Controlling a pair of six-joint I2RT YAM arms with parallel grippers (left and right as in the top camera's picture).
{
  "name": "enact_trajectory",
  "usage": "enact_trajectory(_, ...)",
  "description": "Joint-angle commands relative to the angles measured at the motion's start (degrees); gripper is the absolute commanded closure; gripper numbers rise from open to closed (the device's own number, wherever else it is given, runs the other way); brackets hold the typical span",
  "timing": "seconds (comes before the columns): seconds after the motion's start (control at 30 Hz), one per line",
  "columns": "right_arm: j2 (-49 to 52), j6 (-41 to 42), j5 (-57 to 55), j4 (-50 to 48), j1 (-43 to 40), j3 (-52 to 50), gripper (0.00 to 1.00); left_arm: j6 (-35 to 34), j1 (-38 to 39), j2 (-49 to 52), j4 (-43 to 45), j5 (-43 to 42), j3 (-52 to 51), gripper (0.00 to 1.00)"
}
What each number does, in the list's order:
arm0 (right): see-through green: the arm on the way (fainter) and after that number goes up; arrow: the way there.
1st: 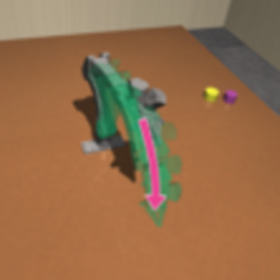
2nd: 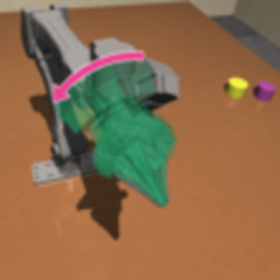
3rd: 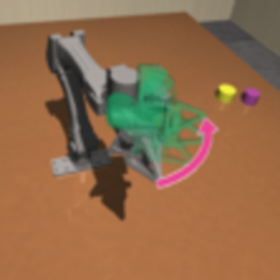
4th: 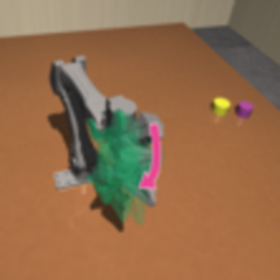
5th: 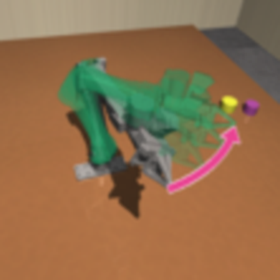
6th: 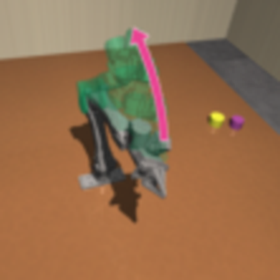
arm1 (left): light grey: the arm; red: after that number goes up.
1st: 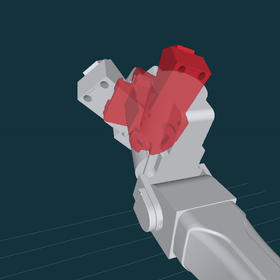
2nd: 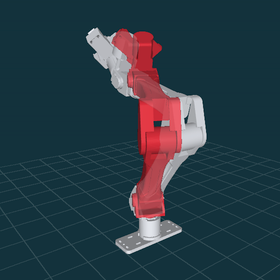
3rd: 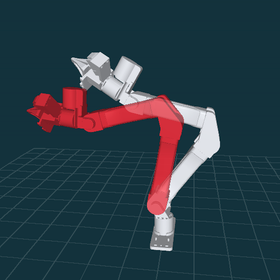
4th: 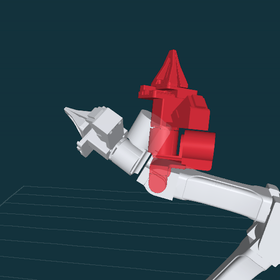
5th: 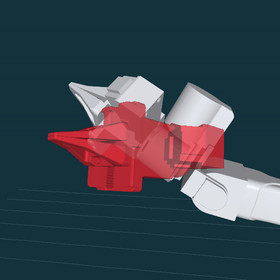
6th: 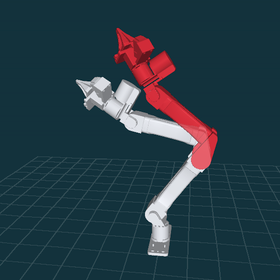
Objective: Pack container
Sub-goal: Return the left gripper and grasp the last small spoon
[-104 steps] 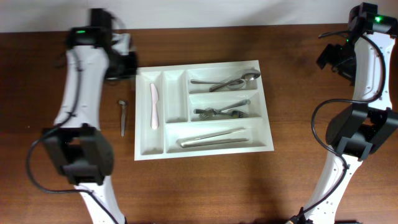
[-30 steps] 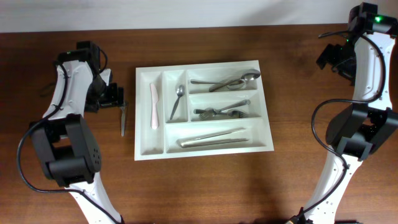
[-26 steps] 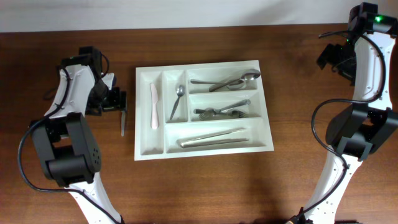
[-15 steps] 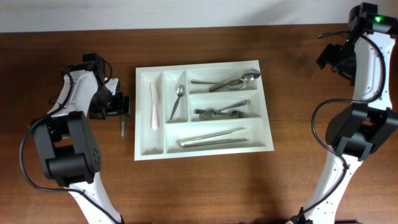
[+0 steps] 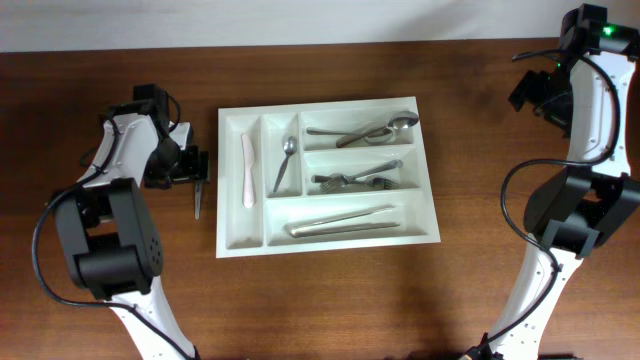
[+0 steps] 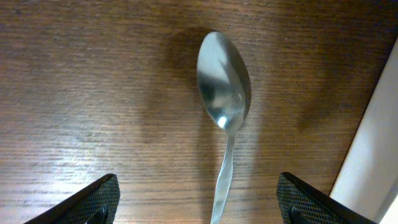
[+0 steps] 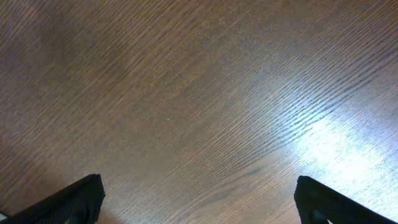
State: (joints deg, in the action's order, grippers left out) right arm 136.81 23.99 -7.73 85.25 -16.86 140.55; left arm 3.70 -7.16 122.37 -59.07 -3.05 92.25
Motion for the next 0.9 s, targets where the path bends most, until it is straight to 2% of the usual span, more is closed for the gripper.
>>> enact_trajectory(0.0, -1.44, 0.22, -1.14, -0.13, -0.04, -0.13, 0.02, 1.14, 0.66, 2.25, 0.72, -0.85, -0.33, 0.17)
enact_trajectory(0.37, -1.44, 0.22, -1.14, -0.13, -0.04, -0.13, 0.01, 1.14, 0.79, 3.32, 2.08, -0.85, -0.33, 0.17)
enact_trajectory(0.43, -1.44, 0.22, -1.14, -0.13, -0.04, -0.13, 0.01, 1.14, 0.79, 3.32, 2.27, -0.83, -0.33, 0.21)
enact_trajectory(0.47, -1.44, 0.22, -1.14, -0.13, -0.04, -0.13, 0.01, 1.14, 0.79, 3.32, 2.34, -0.83, -0.33, 0.26)
enact_trajectory(0.53, -1.44, 0.22, -1.14, -0.13, -0.04, -0.13, 0.02, 1.14, 0.79, 3.32, 2.51, -0.85, -0.33, 0.46)
enact_trajectory(0.6, -1.44, 0.22, -1.14, -0.13, -0.04, -0.13, 0.01, 1.11, 0.79, 3.32, 2.51, -0.85, -0.33, 0.62)
enact_trajectory(0.7, -1.44, 0.22, -1.14, -0.13, -0.04, -0.13, 0.01, 1.14, 0.79, 3.32, 2.51, -0.85, -0.33, 0.73)
enact_trajectory(0.87, -1.44, 0.22, -1.14, -0.13, -0.04, -0.13, 0.01, 1.14, 0.79, 3.32, 2.51, -0.81, -0.31, 0.98)
